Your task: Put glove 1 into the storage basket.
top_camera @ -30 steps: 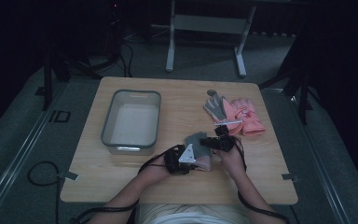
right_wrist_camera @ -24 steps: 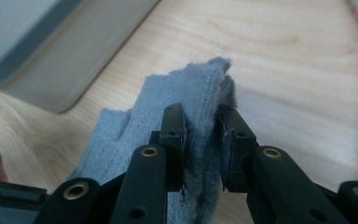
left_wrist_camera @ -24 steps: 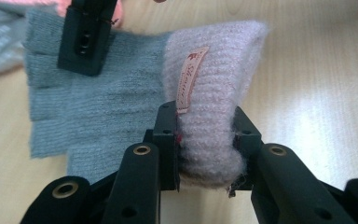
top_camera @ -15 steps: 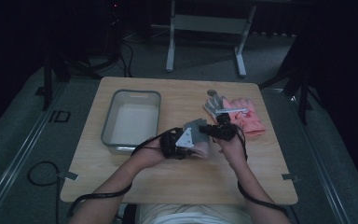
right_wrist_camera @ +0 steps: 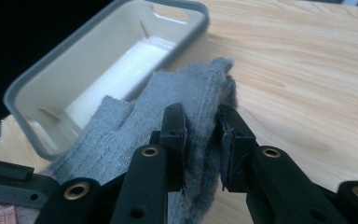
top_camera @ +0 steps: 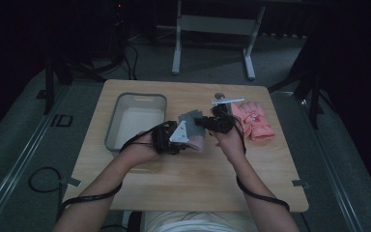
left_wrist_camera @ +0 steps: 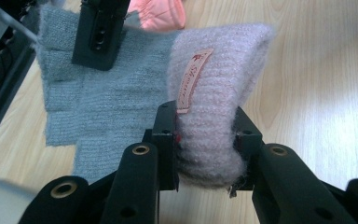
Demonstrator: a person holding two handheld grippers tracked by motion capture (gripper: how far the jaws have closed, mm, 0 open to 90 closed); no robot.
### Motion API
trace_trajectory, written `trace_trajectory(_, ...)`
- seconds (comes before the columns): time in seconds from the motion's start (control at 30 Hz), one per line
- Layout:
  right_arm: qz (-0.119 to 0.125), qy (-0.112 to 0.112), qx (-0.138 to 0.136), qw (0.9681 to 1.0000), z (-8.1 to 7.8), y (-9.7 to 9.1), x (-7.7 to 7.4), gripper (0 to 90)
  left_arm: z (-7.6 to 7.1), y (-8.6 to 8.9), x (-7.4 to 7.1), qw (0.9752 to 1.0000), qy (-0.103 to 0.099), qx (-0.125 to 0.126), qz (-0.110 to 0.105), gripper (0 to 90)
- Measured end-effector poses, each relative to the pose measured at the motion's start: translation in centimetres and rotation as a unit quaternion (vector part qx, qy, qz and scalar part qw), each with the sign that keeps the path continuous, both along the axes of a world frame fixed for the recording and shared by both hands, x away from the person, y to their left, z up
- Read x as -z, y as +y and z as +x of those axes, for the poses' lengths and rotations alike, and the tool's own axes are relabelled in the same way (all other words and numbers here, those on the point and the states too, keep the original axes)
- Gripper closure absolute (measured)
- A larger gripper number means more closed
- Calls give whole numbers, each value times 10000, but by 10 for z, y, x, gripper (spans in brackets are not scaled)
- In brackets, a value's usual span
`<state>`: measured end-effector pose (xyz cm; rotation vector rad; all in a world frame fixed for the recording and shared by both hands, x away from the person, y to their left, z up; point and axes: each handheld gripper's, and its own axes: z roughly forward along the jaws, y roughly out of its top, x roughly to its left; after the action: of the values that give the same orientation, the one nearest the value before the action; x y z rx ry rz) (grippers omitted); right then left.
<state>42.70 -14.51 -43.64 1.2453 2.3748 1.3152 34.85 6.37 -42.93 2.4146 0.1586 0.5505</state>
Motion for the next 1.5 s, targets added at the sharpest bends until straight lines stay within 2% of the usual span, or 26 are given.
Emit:
trace_trajectory(0.27, -18, -205, -242, 9995, 4, 36, -15, 744, -1, 33, -15, 9997, -123, -151, 134, 691)
trace_trajectory(0.3, -18, -205, -242, 9995, 4, 36, -15, 744, -1, 33, -15, 9997, -123, -151, 134, 691)
trace_trajectory(0.4, -8, -265, -359, 9990, 5, 53, -21, 744, -1, 46, -16, 9994, -153, -215, 218, 692)
trace_trajectory(0.63, 49, -221, -489, 9985, 13, 83, -22, 744, 2, 74, -18, 9987, -205, -316, 339, 691)
trace_trajectory(0.8, 10, -276, -611, 9978, 16, 104, -23, 744, 5, 92, -16, 9983, -164, -362, 417, 691)
trace_trajectory(1.13, 146, -179, -782, 9967, 30, 144, -17, 744, 11, 124, -11, 9962, -151, -586, 623, 692)
trace_trajectory(1.27, 170, -125, -880, 9959, 35, 160, -9, 744, 13, 135, -4, 9945, -116, -681, 792, 692)
trace_trajectory(1.5, 88, 47, -800, 9967, 47, 173, 12, 743, 26, 134, 20, 9931, 122, -813, 833, 691)
